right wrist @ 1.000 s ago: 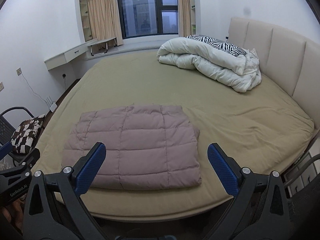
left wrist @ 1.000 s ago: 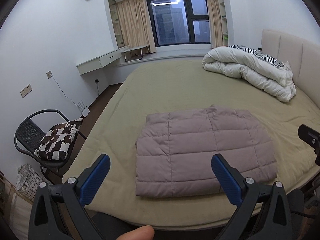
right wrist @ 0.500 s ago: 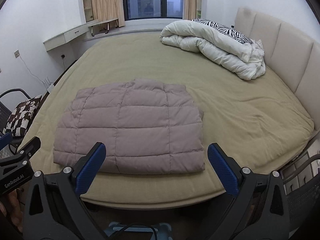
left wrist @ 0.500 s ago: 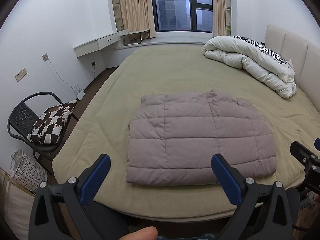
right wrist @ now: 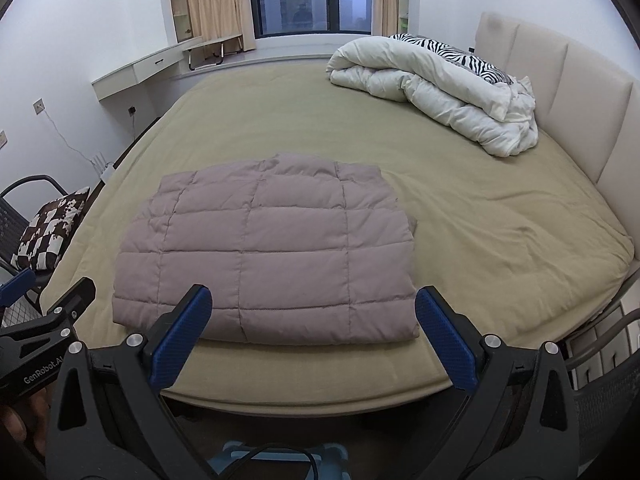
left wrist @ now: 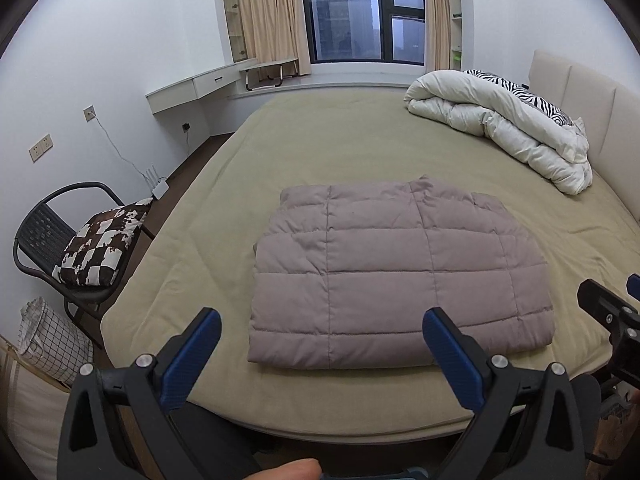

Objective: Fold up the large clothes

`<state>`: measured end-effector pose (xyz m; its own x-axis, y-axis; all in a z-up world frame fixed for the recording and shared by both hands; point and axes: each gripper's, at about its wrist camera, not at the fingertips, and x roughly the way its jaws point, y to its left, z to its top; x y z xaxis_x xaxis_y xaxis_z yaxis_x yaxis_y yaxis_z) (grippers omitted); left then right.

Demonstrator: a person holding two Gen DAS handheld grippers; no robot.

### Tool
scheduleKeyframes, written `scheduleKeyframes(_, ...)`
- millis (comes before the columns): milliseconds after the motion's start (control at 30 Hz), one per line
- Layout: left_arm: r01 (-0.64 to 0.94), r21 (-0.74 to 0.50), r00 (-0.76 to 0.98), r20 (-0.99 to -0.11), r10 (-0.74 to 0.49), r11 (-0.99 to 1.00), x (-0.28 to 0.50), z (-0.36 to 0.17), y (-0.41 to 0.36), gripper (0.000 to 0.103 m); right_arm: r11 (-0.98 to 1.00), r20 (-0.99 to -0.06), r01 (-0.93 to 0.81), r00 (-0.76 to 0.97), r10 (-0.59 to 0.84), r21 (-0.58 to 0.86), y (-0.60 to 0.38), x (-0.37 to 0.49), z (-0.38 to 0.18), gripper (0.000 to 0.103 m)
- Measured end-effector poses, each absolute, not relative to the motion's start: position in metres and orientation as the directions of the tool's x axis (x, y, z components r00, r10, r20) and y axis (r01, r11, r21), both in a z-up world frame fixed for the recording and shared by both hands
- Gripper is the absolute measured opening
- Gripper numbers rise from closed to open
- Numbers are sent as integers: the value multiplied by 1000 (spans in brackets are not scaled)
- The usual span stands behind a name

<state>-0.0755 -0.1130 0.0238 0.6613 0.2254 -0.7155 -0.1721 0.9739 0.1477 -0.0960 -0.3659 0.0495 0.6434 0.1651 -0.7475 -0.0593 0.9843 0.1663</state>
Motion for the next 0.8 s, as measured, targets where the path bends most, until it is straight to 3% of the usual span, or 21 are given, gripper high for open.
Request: scheduleKeyframes(800,-178,146,659,-717,228,973,-75,24,-112,103,984,-749,-65,641,169,167,-367,-95,45,103)
